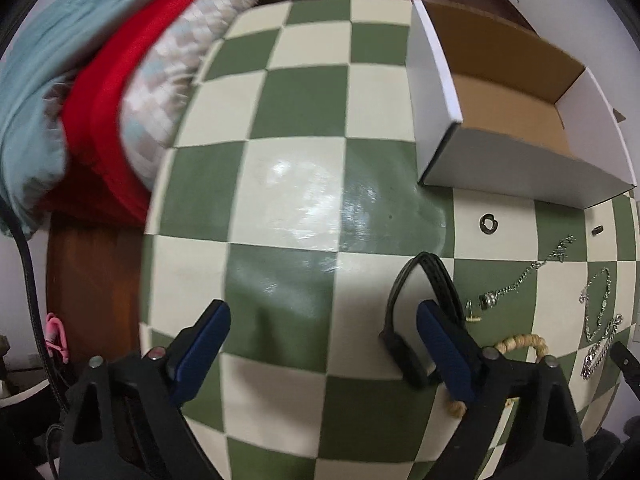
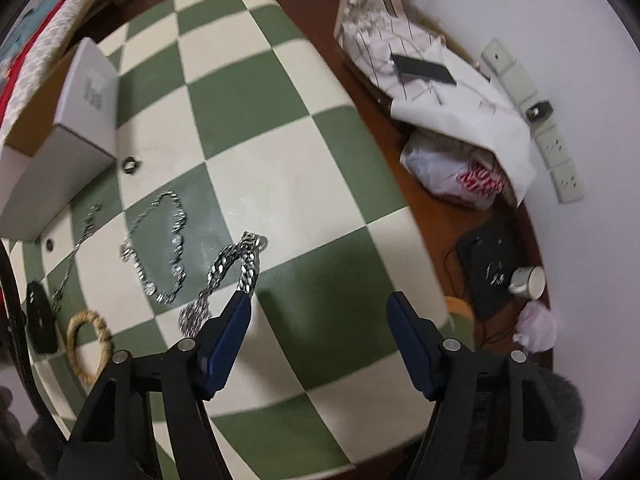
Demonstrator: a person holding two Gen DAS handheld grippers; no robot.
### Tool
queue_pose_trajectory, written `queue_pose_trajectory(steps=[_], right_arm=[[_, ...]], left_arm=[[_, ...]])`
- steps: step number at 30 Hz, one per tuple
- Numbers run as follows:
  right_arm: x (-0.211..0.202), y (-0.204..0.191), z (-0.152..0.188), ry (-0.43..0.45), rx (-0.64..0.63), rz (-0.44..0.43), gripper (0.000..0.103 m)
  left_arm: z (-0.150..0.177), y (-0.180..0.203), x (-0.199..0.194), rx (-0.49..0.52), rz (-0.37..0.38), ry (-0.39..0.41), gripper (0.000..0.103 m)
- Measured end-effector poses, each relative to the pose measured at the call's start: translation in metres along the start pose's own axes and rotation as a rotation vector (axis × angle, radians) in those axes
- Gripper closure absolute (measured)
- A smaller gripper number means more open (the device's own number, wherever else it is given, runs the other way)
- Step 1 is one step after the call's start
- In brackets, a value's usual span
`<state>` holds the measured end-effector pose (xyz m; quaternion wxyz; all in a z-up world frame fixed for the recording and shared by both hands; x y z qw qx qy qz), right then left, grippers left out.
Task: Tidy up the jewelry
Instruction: 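Move the right tool to the thick silver chain while the left tool approaches the black band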
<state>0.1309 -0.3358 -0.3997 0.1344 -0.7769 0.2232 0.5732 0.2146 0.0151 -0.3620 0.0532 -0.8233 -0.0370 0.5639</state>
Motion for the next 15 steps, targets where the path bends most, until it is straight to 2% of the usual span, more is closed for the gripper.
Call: queue_pose_trajectory(steps=[2,4,8,11,14,15], right_arm=[[0.006,-0.004,-0.002,0.016,0.013,-0.011,0.035],[0.009,-0.007,-0.005,0.029,0.007,-0.001,0.035],[0.011,-0.021,-0.004,0.028,-0.014,-0.013,0.049],[0.010,-0.030,-0.003,0.035,-0.023,-0.036,0.056],[0.007,-0.037,-0.003,0.049,-0.044,-0.042,0.064],[0.006,-0.038,-0.002,0.050,-0.050,-0.043,0.065]], left_arm=[[0.002,0.005,0.007,0.015,0.002,-0.010,0.012],[0.004,0.008,0.012,0.029,0.002,-0.013,0.024],[0.003,0.014,0.013,0.035,0.020,0.008,0.029],[0.002,0.019,0.012,0.050,0.031,0.018,0.037],[0.002,0.025,0.010,0.062,0.057,0.028,0.053],[0.002,0.027,0.008,0.063,0.068,0.028,0.062]])
Point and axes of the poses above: each gripper's, at about its wrist camera, not at the fingertips, and x roughly the way its jaws point, y to its right, z to its underside, the point moved 9 cm from there along x, roughly the way its jaws point, and after that the axes turned 12 degrees about y, right-handed, at the moved point
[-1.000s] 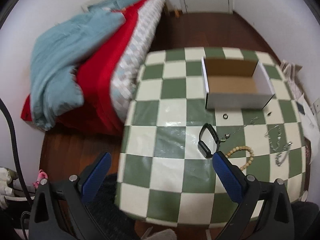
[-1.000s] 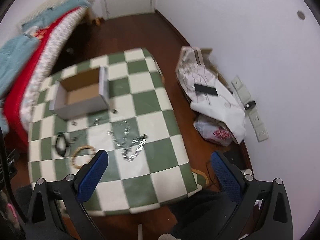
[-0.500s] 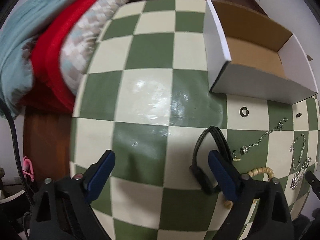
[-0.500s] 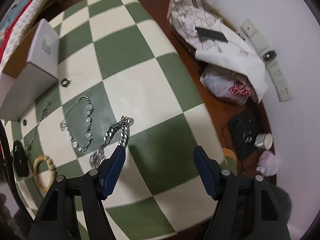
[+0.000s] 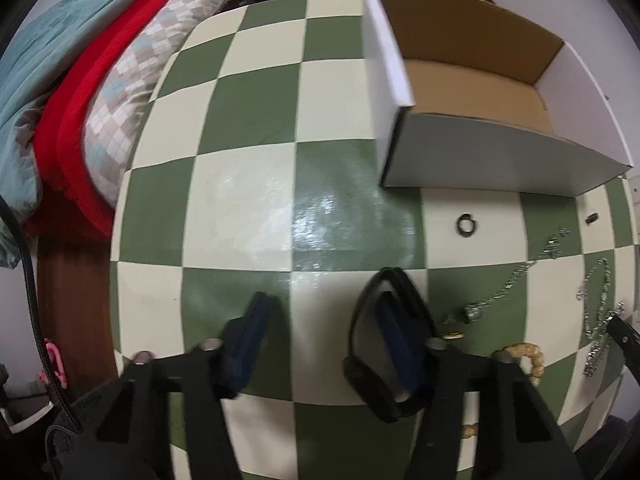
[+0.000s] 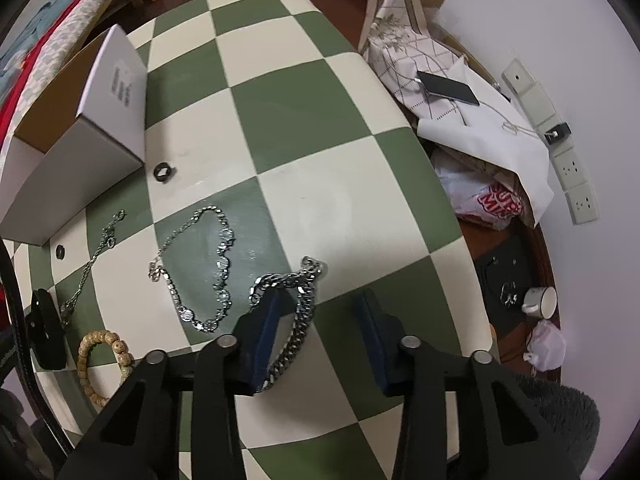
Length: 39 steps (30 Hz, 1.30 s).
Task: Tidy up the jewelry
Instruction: 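Move the right tool to the thick silver chain while the left tool approaches the black band, then close the right tool on the silver chain while the left tool grips the black band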
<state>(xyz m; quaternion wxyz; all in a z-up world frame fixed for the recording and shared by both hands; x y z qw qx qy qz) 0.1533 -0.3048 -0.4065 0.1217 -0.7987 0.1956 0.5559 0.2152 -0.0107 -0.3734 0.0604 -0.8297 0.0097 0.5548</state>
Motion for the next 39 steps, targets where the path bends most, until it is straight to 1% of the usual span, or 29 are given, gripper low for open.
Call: queue_pose_trajectory(steps=[1,2,4,6,9,10,11,12,15,17,18,19,20,21,22,24,25,28,31,32,36,39], right_arm=[[0.000,-0.001,0.000,-0.001,-0.004,-0.001,0.067],[0.000,-0.002,0.000,-0.003,-0.009,-0.001,0.068],[-0.001,-0.003,-0.001,-0.011,-0.009,-0.002,0.068],[-0.001,-0.002,-0.001,-0.019,-0.005,-0.007,0.068],[-0.001,0.001,-0.001,-0.048,0.043,-0.030,0.067],[-0.002,0.001,-0.001,-0.055,0.065,-0.048,0.063],[-0.002,0.002,-0.001,-0.056,0.079,-0.059,0.056],[-0.001,0.003,-0.002,-0.055,0.087,-0.066,0.054],[-0.002,-0.002,0.000,-0.036,0.049,-0.042,0.053],[-0.001,-0.004,0.000,-0.021,0.048,-0.037,0.053],[-0.001,-0.005,-0.001,-0.019,0.047,-0.037,0.054],[-0.002,-0.006,-0.001,-0.015,0.045,-0.047,0.061],[-0.002,-0.008,-0.001,-0.011,0.038,-0.053,0.075],[-0.003,-0.012,-0.001,-0.006,0.030,-0.071,0.086],[-0.003,-0.016,-0.002,-0.010,0.031,-0.092,0.096],[-0.005,-0.020,0.000,-0.015,0.030,-0.093,0.099],[-0.007,-0.021,-0.001,0.000,0.029,-0.096,0.101],[-0.016,-0.023,0.001,0.020,0.051,-0.135,0.102],[-0.031,-0.021,-0.002,0.058,0.070,-0.157,0.102],[-0.036,-0.018,-0.003,0.070,0.076,-0.140,0.102],[-0.057,-0.014,-0.011,0.113,0.062,-0.147,0.102],[-0.079,-0.020,-0.015,0.151,0.036,-0.146,0.102]], left_arm=[[0.000,0.003,-0.002,0.005,0.013,0.002,0.070],[0.000,0.006,-0.002,0.010,0.023,0.004,0.074],[-0.004,0.014,-0.003,0.021,0.038,0.008,0.090],[-0.003,0.018,-0.003,0.040,0.035,0.013,0.097],[-0.001,0.021,-0.005,0.056,0.022,0.023,0.099],[0.000,0.021,-0.007,0.055,0.020,0.025,0.100],[-0.001,0.018,-0.005,0.053,0.019,0.025,0.101],[0.001,0.017,-0.006,0.053,0.018,0.028,0.101],[0.002,0.015,-0.006,0.056,0.008,0.032,0.102],[-0.004,0.005,-0.003,0.055,0.005,0.038,0.102],[-0.002,0.004,-0.006,0.057,0.004,0.046,0.102],[-0.003,0.003,-0.004,0.058,0.005,0.048,0.102],[-0.001,0.002,-0.006,0.054,0.007,0.049,0.102],[-0.001,0.002,-0.008,0.051,0.008,0.049,0.102],[0.000,0.001,-0.009,0.049,0.009,0.050,0.102],[0.001,-0.001,-0.013,0.044,0.013,0.052,0.103],[0.004,-0.001,-0.018,0.040,0.014,0.055,0.103],[0.004,-0.002,-0.029,0.035,0.016,0.064,0.103],[0.002,-0.004,-0.038,0.038,0.011,0.079,0.103],[0.001,-0.004,-0.041,0.038,0.009,0.086,0.103],[-0.003,-0.001,-0.059,0.029,0.008,0.118,0.103],[-0.011,0.001,-0.074,0.024,0.013,0.152,0.103]])
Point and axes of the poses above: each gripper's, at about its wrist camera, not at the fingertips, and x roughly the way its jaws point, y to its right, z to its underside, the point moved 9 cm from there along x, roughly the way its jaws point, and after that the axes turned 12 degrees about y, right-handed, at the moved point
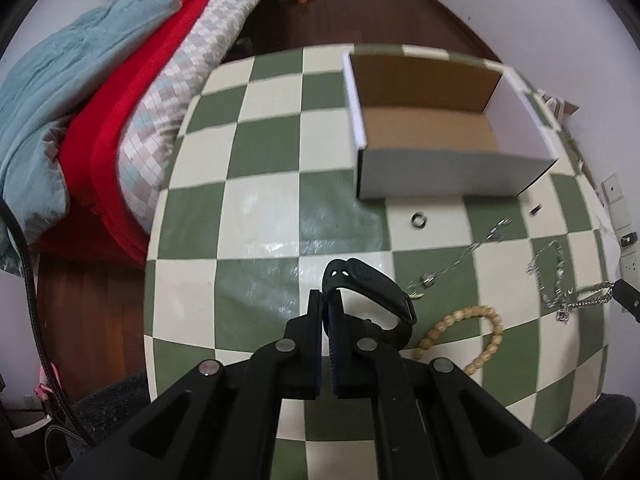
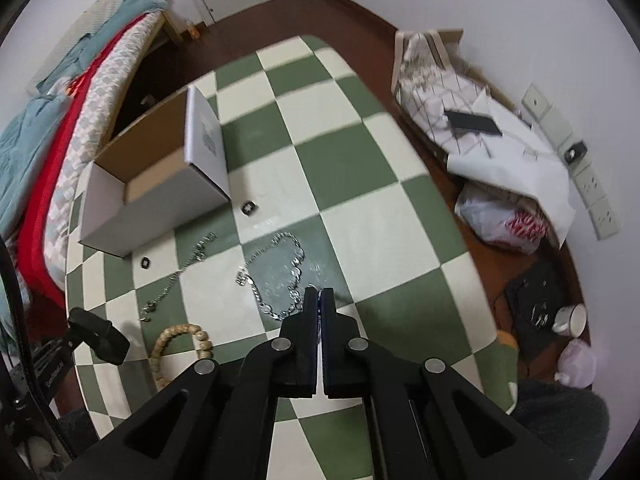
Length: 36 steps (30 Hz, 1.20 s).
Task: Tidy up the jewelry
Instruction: 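Close the right tool on the silver chain while the left tool grips the black band, then carry both items over the box and open both tools to drop them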
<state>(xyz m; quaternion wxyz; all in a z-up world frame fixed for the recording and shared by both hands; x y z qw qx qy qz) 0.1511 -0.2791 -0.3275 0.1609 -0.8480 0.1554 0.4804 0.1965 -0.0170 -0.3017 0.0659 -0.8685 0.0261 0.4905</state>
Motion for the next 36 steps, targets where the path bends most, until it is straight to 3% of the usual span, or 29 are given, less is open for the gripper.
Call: queue_pose_trajectory(steps=[8,22,30,36], right_arm=[[-0.040,-0.030,-0.035,0.116,-0.115,-0.011,0.102],[-0.092,-0.101,-0.082,0.257,-0.234,-0.096,0.102],[-0.096,-0.133,-0.129,0.310,-0.252,-0.136,0.102],[-0.065,-0.155,-0.161,0.283,-0.250,-0.169,0.102]], left_arm=[[-0.036,0.008,-0.037,0.016,-0.006,0.121,0.103],[-0.097,0.002,-0.087,-0.062,0.037,0.245,0.103],[-0.144,-0.004,-0.077,-0.108,0.067,0.256,0.103],[-0.169,0.000,-0.026,-0.196,0.170,0.147,0.103]])
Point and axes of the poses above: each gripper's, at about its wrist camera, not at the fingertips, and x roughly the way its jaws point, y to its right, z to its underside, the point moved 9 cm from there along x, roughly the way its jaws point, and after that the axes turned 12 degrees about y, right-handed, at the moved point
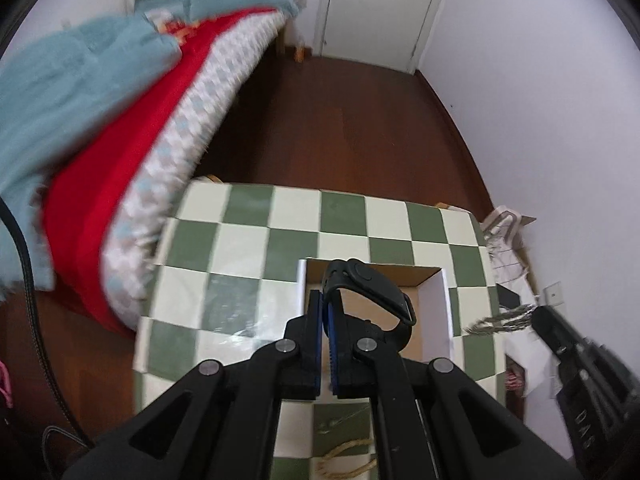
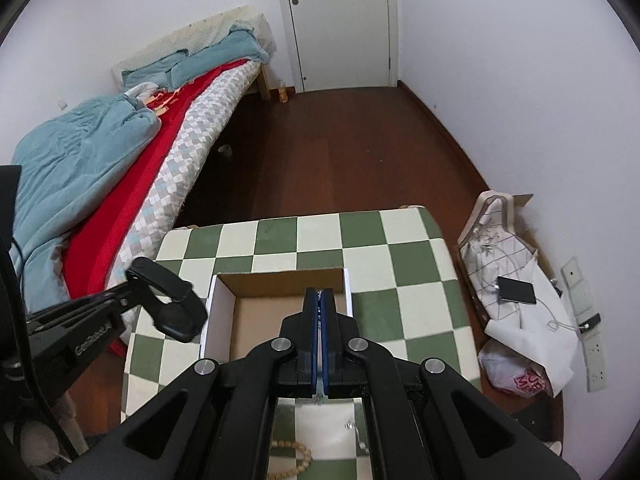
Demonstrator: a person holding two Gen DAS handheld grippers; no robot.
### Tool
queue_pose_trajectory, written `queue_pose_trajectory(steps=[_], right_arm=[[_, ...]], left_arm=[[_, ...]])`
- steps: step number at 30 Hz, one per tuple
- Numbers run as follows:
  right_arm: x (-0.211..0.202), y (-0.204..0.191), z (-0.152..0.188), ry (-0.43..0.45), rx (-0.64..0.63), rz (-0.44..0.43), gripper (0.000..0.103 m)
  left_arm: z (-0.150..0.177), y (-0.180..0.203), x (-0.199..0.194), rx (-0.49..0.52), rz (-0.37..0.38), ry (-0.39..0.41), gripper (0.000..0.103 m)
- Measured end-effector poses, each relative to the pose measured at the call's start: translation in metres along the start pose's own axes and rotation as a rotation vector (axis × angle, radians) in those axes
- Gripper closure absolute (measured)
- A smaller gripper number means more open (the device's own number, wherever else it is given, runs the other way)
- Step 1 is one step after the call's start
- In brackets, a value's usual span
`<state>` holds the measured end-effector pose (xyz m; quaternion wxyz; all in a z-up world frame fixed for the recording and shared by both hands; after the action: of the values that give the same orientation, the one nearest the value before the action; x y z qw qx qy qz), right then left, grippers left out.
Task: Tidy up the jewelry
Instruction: 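Carry both items over the box and open both tools to drop them, then lift both open tools back out of the box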
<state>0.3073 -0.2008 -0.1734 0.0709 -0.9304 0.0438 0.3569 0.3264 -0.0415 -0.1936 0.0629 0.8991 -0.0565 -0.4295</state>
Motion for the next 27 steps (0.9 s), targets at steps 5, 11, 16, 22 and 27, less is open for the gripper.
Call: queue_pose_trajectory(steps=[5,11,16,22,27], right_arm=[[0.056,0.001,0.013,-0.094,0.018,-0.020,0.102],[0.118,0.007,0.061,-0.257,-0.017,-0.016,0.102],[0.130,0.011,0.087,-0.320,-0.145,0.055,0.080],[0.121,0.022,0.095,-0.327,-0.160,0.119,0.010],[0.115,0.025,0.099,-0.324,-0.108,0.116,0.009]], left_arm=[[0.009,-0.002,0.051,-0.040,0.016,-0.097,0.103],[0.029,0.005,0.088,-0.003,0.013,-0.197,0.096],[0.016,0.001,0.077,0.091,-0.083,-0.097,0.036],[0.006,-0.016,0.062,0.137,-0.185,-0.021,0.000],[0.009,-0.030,0.047,0.172,-0.264,0.032,0.000]])
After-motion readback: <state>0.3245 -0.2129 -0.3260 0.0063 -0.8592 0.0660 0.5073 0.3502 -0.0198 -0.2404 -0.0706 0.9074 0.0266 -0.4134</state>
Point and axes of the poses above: each gripper's, at about its wrist camera, not at the fingertips, and x roughly the way its jaws point, y to its right, z to its underside, the point moved 9 cm from there along x, roughly the way its jaws point, and after that the axes turned 12 degrees about y, right-handed, at the moved point
